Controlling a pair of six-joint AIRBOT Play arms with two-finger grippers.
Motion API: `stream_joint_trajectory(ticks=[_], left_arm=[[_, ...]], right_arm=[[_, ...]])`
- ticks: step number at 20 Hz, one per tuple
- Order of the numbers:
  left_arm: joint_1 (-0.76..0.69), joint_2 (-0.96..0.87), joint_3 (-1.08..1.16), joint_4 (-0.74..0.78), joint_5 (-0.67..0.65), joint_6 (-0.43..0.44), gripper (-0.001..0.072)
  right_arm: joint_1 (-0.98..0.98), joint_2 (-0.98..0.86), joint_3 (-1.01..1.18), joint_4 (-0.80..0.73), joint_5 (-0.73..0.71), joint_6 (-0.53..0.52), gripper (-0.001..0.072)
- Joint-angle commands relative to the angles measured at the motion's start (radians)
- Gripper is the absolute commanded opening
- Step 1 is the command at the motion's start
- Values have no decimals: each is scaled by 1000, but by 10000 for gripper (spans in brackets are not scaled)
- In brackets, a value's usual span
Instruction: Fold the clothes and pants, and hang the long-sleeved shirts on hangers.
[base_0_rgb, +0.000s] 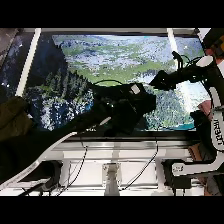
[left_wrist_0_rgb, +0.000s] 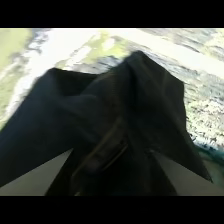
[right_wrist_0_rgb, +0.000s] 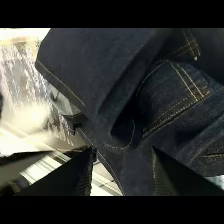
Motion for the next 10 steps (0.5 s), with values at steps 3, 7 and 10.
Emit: stream_joint_trajectory(ticks=[3, 7, 10], left_arm=[[8, 0, 0, 13, -14, 16, 269], [152, 216, 0, 12, -78, -22, 14], [331, 349, 0, 12, -255, -189, 15]], right_arm=[[64, -18, -16, 14, -21, 58, 408], [142, -80, -16, -45, -15, 58, 409], [193, -111, -16, -39, -15, 58, 408]])
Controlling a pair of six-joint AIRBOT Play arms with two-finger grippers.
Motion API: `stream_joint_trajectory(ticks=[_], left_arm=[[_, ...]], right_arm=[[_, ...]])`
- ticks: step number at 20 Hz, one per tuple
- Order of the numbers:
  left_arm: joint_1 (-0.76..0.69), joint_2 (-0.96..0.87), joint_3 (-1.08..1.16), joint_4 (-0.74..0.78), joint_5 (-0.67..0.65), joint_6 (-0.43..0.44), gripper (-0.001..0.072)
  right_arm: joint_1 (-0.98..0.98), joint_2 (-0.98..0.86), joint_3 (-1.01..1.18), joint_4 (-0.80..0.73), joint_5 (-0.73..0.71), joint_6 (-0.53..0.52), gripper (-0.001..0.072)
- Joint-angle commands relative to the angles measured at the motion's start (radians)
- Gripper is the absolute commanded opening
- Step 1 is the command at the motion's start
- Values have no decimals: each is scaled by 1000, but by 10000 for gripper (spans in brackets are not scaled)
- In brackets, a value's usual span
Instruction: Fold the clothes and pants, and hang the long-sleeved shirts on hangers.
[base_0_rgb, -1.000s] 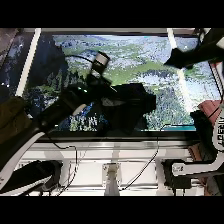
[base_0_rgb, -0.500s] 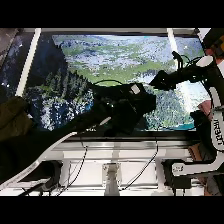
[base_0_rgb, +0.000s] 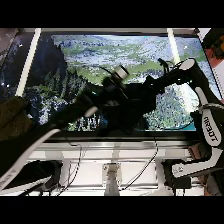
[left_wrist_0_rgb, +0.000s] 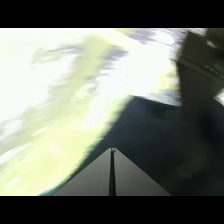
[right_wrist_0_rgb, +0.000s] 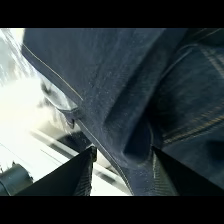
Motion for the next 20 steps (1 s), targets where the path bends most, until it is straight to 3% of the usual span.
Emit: stream_joint_trajectory(ticks=[1, 3, 5, 6, 8, 10, 12, 15, 16, 17, 18, 20], left_arm=[[191, 149, 0, 1, -186, -137, 14], [278, 185, 0, 1, -232, -137, 14], [341, 193, 0, 1, -248, -137, 14], [367, 193, 0, 1, -250, -137, 14], [414, 193, 0, 1, -251, -137, 14], [463, 193, 0, 2, -249, -137, 14], [515, 193, 0, 1, -240, -137, 15], [578, 193, 0, 1, -240, -137, 15], [589, 193, 0, 1, -241, -137, 15], [594, 193, 0, 1, -242, -137, 15], [594, 193, 0, 1, -246, -137, 15], [593, 193, 0, 0, -260, -137, 15]], right_arm=[[66, -37, 0, -14, -9, 5, 408], [96, -49, 0, -15, -50, 4, 395], [112, -50, 5, -12, -106, 4, 99], [114, -50, 13, -8, -116, 7, 24], [117, -49, 43, 71, -115, 47, 22], [149, -48, 77, 297, -154, 51, 21], [241, -50, 118, 477, -278, 52, 21], [450, -97, 216, 508, -566, 76, 25], [512, -117, 242, 501, -700, 75, 84], [566, -130, 259, 499, -834, 75, 376], [610, -137, 270, 478, -980, 75, 535], [641, -137, 274, 433, -1144, 75, 532]])
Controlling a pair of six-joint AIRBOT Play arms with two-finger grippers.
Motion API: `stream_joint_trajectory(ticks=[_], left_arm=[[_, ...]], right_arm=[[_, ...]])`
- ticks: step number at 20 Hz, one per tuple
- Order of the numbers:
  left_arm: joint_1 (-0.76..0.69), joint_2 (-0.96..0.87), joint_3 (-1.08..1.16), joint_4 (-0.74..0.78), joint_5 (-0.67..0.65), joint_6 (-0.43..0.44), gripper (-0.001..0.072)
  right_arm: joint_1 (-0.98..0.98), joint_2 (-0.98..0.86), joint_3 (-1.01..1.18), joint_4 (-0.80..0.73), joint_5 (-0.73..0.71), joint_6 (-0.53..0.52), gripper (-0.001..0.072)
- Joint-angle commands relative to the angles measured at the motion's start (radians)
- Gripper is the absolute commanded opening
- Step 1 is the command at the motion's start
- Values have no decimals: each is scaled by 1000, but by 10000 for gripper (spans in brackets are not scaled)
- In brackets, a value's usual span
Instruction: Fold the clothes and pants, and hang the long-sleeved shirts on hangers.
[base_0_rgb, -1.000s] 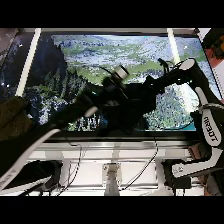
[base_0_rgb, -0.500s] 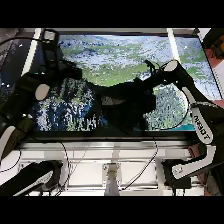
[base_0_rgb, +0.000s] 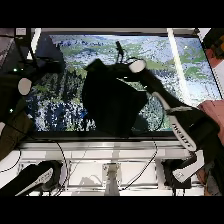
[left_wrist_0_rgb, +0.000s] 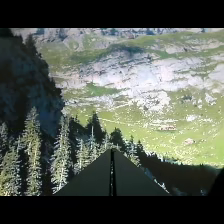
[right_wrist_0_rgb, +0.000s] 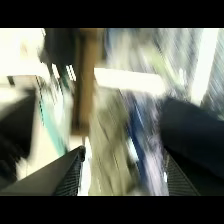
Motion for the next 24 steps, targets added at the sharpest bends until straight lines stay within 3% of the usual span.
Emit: stream_joint_trajectory(ticks=[1, 7, 10, 11, 12, 16, 18, 20, 24], left_arm=[[16, 0, 0, -1, -22, 0, 15], [16, -6, 0, -1, -84, 0, 15], [16, -22, 0, -69, -164, 6, 14], [16, -30, 0, -133, -204, 55, 13], [16, -37, 0, -219, -243, 136, 13], [16, -58, -37, -719, -391, 580, 12], [7, -58, -71, -781, -495, 607, 12], [-12, -58, -130, -747, -584, 607, 12], [-70, -58, -285, -744, -578, 607, 13]], right_arm=[[79, -16, 32, -21, -338, 5, 533], [-166, -14, 114, -24, 23, 4, 533], [-341, -14, 187, -65, 299, 5, 503], [-400, -14, 212, -91, 414, 4, 305], [-464, -14, 240, -127, 540, 4, 17], [-667, -12, 275, -225, 977, -53, 21], [-708, 6, 244, -306, 1073, -100, 21], [-726, 37, 166, -328, 1063, -136, 20], [-727, 76, -42, -327, 1034, -164, 21]])
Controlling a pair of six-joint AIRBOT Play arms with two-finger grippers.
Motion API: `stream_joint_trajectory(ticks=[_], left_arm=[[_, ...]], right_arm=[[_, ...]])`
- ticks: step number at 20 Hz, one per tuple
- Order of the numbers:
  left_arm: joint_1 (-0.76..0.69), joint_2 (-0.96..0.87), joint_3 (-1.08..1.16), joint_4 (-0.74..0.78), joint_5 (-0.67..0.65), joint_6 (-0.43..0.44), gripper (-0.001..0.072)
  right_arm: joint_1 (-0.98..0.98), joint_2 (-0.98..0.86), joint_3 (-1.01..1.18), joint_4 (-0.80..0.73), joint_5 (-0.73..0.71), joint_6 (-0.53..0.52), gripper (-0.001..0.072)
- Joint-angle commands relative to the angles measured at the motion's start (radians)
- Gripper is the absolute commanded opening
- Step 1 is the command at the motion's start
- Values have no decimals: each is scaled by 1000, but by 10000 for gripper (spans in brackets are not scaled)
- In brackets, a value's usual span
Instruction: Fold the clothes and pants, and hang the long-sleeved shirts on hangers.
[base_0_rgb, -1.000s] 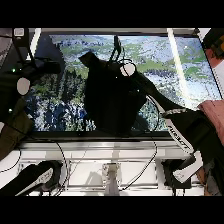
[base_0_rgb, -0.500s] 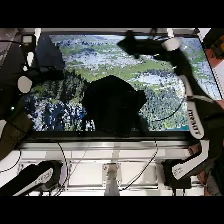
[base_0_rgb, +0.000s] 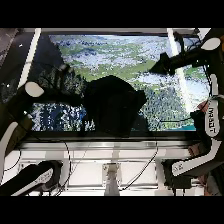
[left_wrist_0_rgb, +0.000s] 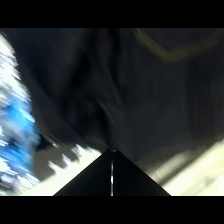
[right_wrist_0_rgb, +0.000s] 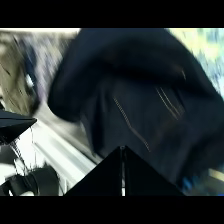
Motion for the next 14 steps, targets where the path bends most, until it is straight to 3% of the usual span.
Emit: stream_joint_trajectory(ticks=[1, 3, 4, 5, 6, 12, 14], left_arm=[[-40, -1, -120, -35, -24, 34, 14], [-41, -1, -152, -35, 32, -18, 49], [-41, -1, -154, -35, 66, -62, 192], [-41, -1, -154, -35, 121, -97, 400], [-41, -1, -154, -35, 182, -118, 460], [-41, -15, -154, -36, 405, -123, 460], [-42, -21, -154, -32, 426, -135, 460]], right_arm=[[-18, 28, -165, -23, 41, -21, 24], [-14, 27, -247, -35, 35, 4, 32], [-13, 27, -283, -47, 34, 5, 99], [-13, 27, -310, -64, 27, 11, 285], [-13, 27, -330, -97, 16, 32, 444], [-13, 27, -342, -154, -40, 39, 480], [-13, 27, -342, -154, -40, 40, 480]])
